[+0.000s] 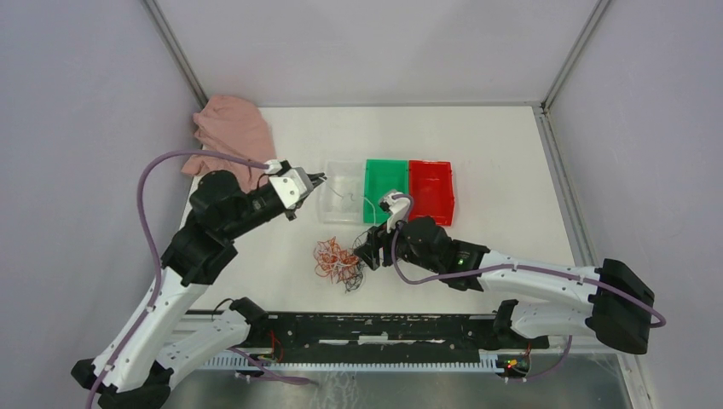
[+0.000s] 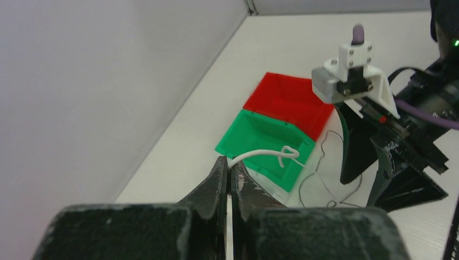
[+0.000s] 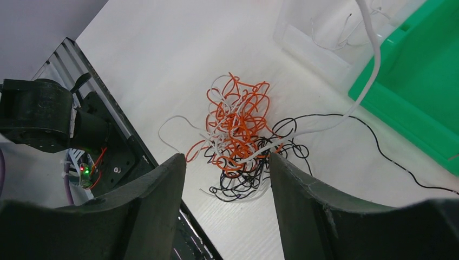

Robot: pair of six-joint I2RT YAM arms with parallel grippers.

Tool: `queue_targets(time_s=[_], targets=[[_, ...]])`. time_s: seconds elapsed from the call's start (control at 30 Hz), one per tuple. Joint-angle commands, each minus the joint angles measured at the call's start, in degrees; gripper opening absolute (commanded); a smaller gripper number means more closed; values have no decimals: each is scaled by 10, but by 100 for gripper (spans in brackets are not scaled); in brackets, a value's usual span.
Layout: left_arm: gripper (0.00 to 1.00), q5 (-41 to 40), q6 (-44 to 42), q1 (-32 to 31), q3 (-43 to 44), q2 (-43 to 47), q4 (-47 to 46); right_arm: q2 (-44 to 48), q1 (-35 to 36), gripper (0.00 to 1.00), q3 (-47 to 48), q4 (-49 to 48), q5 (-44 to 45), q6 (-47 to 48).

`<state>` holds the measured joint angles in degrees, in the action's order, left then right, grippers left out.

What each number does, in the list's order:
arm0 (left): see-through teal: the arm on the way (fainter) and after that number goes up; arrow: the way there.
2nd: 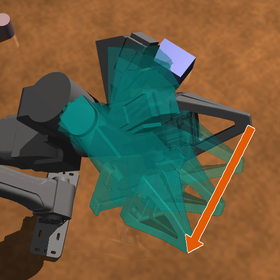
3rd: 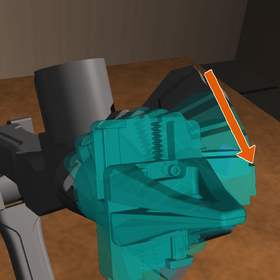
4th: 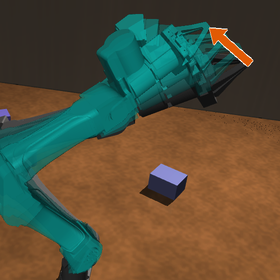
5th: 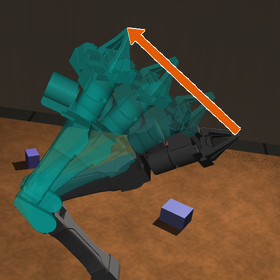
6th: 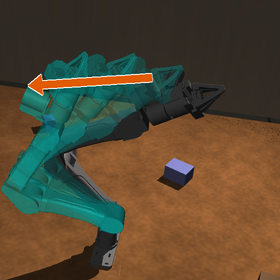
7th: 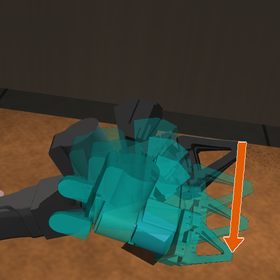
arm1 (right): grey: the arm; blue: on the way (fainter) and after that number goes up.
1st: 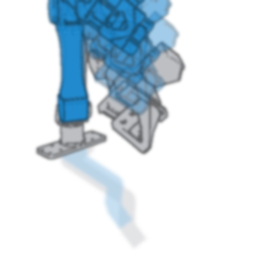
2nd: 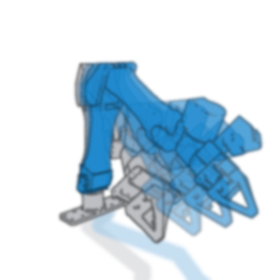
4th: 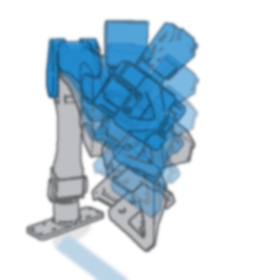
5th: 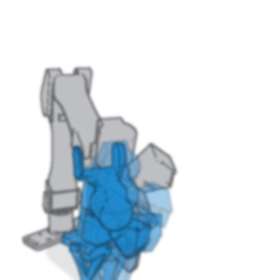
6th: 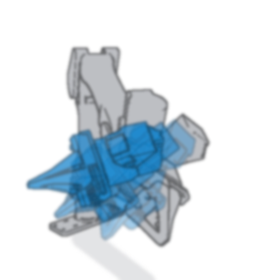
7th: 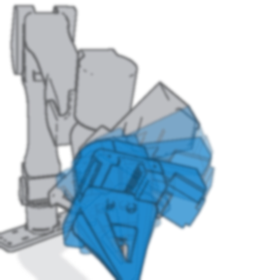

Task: Untangle the cables
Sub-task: Untie the cable.

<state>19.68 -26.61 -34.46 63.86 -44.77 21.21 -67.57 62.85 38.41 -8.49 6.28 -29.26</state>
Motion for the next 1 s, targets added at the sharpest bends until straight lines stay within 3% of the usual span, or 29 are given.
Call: queue_targets(time_s=[0.0, 0.17, 0.3, 0.37, 0.43, 0.5, 0.73, 0.97], targets=[[3, 31, 17, 2, -26, -18, 21, 27, -2, 65, 17, -15, 9, -5], [7, 77, 8, 2, -47, -59, 94, 51, -2, 64, 9, 8, 35, -21], [18, 109, -89, 2, -79, -78, 181, 98, -3, 62, -29, 38, 63, -36], [35, 117, -167, 2, -92, -88, 252, 116, -7, 61, -44, 53, 79, -42], [64, 109, -244, 2, -100, -99, 315, 126, -12, 59, -54, 61, 78, -47], [76, 82, -318, 2, -104, -105, 360, 124, -13, 58, -60, 58, 69, -51], [77, 52, -486, 2, -151, -69, 393, 73, -15, 57, -34, 45, 44, -57], [66, 32, -653, -2, -270, 18, 347, 60, -17, 56, -20, 48, 39, -56]])
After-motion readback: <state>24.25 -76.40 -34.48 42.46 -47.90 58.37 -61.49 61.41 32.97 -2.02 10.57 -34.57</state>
